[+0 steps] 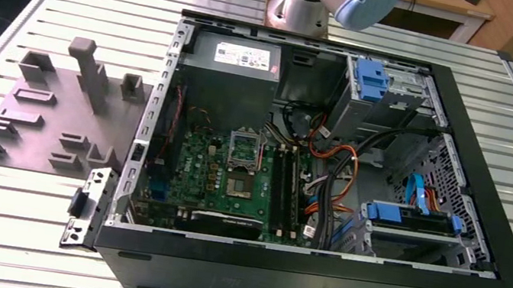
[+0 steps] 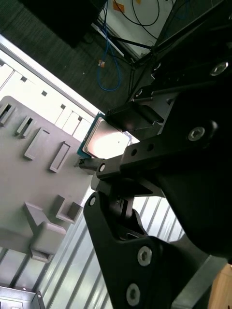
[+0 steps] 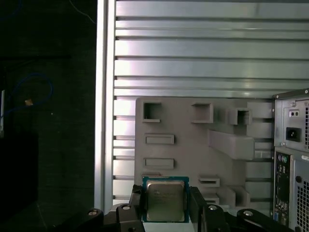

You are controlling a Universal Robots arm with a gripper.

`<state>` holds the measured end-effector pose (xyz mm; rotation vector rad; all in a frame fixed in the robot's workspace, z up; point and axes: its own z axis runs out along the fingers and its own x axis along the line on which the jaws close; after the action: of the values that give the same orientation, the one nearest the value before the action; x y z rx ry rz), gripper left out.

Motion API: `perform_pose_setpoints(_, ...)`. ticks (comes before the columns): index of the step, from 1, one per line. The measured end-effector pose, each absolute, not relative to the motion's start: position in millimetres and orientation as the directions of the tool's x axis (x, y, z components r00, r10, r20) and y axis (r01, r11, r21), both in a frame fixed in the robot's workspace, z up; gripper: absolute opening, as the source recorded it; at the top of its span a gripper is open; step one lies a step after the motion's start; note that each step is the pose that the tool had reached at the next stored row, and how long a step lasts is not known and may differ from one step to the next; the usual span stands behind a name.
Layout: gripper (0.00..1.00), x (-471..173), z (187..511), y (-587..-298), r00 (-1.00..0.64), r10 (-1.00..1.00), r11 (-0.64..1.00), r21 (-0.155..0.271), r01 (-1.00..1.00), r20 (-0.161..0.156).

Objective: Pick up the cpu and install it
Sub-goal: 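Pick up the cpu and move it towards the insertion slot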

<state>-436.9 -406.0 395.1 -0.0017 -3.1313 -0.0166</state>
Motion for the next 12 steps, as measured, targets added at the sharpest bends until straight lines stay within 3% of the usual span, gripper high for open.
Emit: perform_pose_setpoints(12,0.47,-436.8,400.1,-406.0,-1.000,0.001,1.000,0.011,0.001,0.010)
